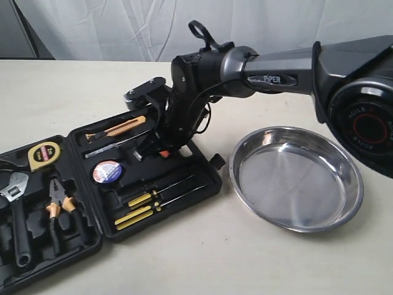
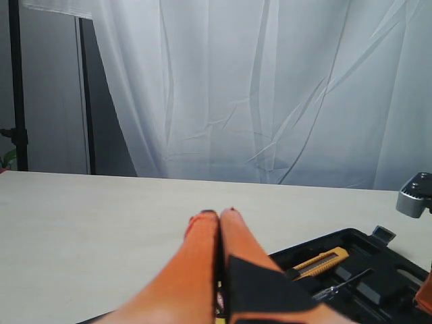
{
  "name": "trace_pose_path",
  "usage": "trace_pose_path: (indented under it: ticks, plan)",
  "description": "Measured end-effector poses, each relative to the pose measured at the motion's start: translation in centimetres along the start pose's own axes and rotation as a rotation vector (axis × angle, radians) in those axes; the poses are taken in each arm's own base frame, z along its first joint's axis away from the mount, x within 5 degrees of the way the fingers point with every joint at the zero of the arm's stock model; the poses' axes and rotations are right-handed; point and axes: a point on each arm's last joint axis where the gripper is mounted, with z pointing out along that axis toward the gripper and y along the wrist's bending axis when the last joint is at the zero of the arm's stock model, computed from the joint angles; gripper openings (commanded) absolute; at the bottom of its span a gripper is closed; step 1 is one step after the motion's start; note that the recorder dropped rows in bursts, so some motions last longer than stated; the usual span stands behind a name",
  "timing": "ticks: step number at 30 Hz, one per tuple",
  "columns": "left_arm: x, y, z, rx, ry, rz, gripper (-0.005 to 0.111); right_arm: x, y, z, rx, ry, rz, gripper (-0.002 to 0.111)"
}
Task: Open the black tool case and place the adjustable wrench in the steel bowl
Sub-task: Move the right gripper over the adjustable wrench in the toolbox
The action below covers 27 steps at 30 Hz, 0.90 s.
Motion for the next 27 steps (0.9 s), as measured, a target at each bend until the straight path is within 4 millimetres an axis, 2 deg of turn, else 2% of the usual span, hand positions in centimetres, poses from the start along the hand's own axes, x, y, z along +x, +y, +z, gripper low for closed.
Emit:
trace_pose_path:
  ticks: [6,10,12,16,20,23,27]
  plan:
    - [0.0,0.0,0.0,0.0,0.0,0.002,0.0,0.2,-1.2,-0.2,0.026,0.008,0.0,-0.001]
    - [0.0,0.0,0.0,0.0,0.0,0.002,0.0,0.0,-0.6,-1.1,-0.002,-0.011,-0.009,-0.001]
    - [0.0,0.0,0.0,0.0,0.0,0.002,0.0,-0.4,0.2,-2.3,-0.023,-0.033,-0.036,-0.001]
    - [0.0,0.0,0.0,0.0,0.0,0.002,0.0,-1.9,4.4,-6.2,-0.083,-0.158,-0.094,-0.001]
    - [0.0,0.0,0.0,0.0,0.0,0.002,0.0,-3.1,9.4,-8.5,-0.15,-0.229,-0.178,-0.001]
    - [0.0,0.0,0.0,0.0,0.0,0.002,0.0,-3.4,13.1,-8.7,-0.209,-0.243,-0.224,-0.001]
    - [0.0,0.0,0.0,0.0,0.0,0.002,0.0,-3.6,17.2,-7.0,-0.267,-0.22,-0.277,-0.001]
